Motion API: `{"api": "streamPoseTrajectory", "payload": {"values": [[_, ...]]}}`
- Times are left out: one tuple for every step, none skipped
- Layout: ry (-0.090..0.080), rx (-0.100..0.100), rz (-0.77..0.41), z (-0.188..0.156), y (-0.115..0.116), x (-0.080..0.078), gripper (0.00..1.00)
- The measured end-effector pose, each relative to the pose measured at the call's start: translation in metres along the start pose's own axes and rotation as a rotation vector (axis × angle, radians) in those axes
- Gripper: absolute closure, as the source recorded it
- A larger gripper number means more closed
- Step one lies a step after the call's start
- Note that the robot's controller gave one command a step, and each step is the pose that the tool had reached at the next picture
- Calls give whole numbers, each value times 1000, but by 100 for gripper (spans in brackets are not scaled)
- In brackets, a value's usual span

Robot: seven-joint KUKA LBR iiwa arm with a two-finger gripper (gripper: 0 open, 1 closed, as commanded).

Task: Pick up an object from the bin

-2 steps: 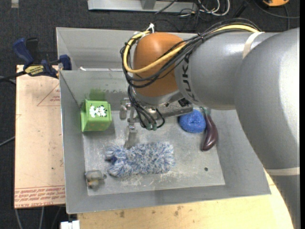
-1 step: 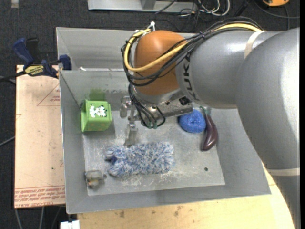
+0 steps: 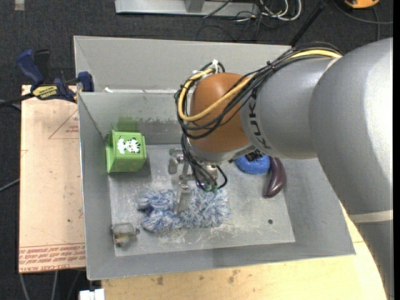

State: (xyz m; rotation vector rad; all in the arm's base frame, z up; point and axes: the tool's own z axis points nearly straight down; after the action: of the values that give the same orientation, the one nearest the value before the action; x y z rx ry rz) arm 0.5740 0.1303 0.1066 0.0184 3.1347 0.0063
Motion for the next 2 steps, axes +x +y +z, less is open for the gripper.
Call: {"api": "streamPoseTrajectory", "payload": {"values": [[13,6,18,28,-11,12,0],[4,3,59,32,2,28,0]]}}
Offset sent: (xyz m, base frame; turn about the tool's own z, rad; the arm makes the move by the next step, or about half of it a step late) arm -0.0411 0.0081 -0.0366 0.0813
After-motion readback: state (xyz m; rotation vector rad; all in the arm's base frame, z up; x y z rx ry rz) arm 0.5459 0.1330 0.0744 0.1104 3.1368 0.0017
